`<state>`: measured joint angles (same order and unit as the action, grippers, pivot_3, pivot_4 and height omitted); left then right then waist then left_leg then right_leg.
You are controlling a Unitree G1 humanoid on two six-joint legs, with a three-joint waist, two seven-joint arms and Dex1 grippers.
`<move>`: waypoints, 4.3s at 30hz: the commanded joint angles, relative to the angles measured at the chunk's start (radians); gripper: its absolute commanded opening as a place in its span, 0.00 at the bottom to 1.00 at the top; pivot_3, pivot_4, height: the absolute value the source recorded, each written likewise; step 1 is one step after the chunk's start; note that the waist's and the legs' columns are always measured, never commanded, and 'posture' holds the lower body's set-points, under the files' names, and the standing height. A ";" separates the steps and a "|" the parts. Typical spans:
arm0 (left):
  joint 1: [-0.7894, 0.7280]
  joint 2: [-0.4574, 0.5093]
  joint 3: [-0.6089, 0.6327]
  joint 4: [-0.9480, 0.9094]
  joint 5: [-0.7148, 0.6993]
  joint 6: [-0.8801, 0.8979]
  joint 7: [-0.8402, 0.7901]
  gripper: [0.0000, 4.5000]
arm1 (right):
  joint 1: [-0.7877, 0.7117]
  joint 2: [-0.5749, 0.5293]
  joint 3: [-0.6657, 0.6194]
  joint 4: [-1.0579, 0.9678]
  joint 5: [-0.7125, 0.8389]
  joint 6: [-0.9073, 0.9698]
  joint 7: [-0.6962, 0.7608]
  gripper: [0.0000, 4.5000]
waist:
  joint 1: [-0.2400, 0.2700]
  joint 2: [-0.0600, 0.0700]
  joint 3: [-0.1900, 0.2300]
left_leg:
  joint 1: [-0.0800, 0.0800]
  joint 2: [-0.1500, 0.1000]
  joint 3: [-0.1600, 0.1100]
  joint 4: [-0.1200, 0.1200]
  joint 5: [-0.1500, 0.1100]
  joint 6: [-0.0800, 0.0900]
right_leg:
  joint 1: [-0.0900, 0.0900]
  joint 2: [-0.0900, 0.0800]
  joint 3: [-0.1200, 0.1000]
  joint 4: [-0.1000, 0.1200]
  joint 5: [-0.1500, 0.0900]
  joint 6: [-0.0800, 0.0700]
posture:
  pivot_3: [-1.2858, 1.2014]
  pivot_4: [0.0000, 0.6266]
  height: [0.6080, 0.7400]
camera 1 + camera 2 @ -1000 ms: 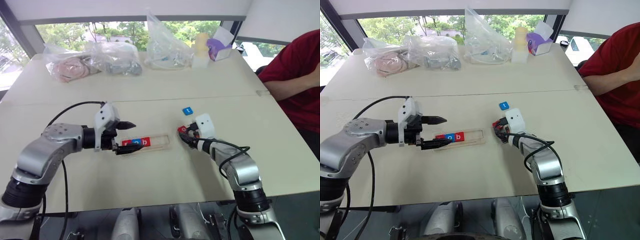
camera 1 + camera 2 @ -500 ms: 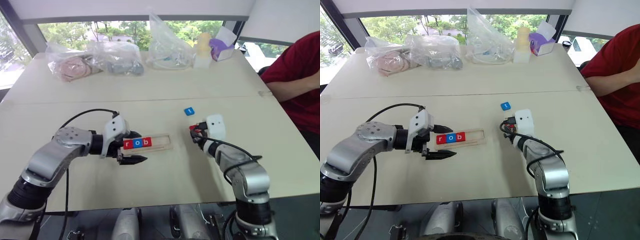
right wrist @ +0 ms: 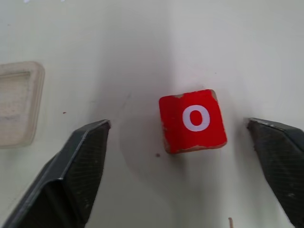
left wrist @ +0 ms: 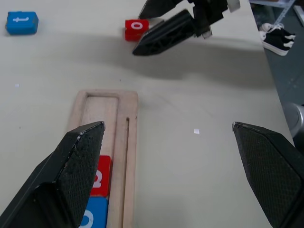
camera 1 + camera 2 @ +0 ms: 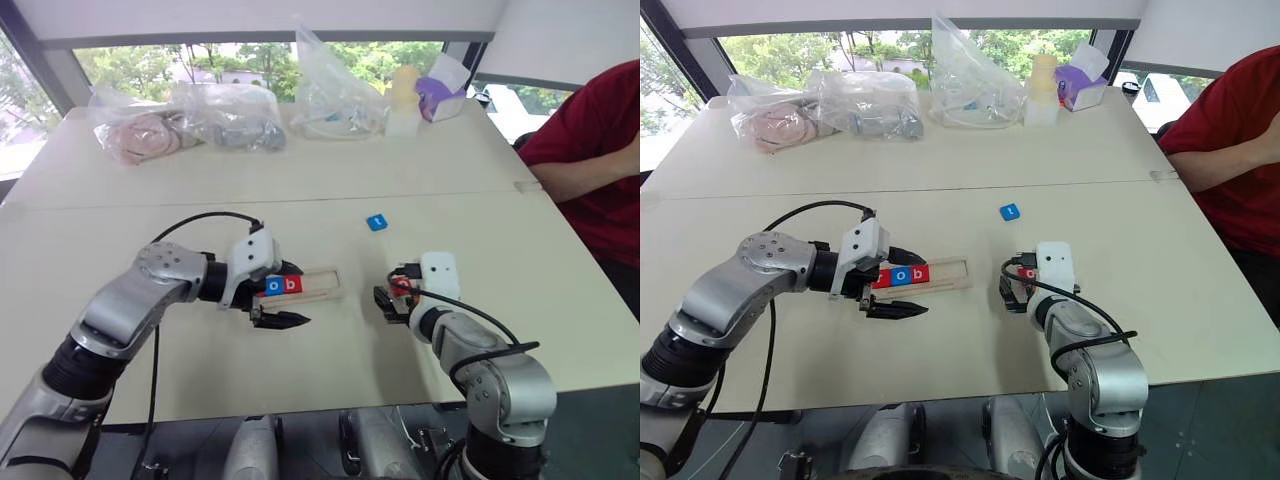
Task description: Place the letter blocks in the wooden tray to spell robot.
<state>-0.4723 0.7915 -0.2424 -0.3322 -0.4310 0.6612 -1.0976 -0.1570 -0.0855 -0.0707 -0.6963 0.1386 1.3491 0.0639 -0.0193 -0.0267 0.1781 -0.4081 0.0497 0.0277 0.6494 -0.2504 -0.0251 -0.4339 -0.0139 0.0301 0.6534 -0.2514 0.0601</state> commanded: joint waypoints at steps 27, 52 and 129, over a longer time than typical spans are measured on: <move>0.279 0.180 0.378 -0.182 -0.234 0.129 0.035 1.00 | -0.488 -0.611 0.300 1.297 -0.066 -1.537 1.348 0.99 | -0.021 0.000 0.002 | 0.002 0.001 0.000 0.000 0.000 0.001 | 0.004 0.000 0.000 -0.003 0.002 0.003 | 0.52 0.24 0.98; 0.280 0.252 0.335 -0.075 -0.157 0.044 -0.014 1.00 | -0.672 -0.335 0.380 1.183 -0.100 -1.237 1.238 0.26 | -0.024 0.001 0.002 | 0.016 0.001 0.007 -0.002 0.000 0.001 | 0.009 0.001 0.007 0.002 0.000 -0.002 | 0.52 0.24 0.98; 0.284 0.178 0.302 -0.109 -0.145 0.055 0.082 1.00 | -0.688 -0.309 0.404 1.187 -0.165 -1.394 1.242 1.00 | -0.019 0.000 0.002 | 0.014 0.001 0.012 -0.003 -0.001 0.001 | 0.006 0.000 0.013 0.002 -0.001 -0.001 | 0.52 0.24 0.98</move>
<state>-0.1713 0.9689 0.0419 -0.4150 -0.5688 0.7175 -1.0189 -0.8559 -0.3689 0.3747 0.5804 -0.0636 -0.0754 1.2840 -0.0381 -0.0262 0.1800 -0.3944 0.0506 0.0403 0.6462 -0.2510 -0.0244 -0.4280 -0.0138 0.0426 0.6552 -0.2524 0.0593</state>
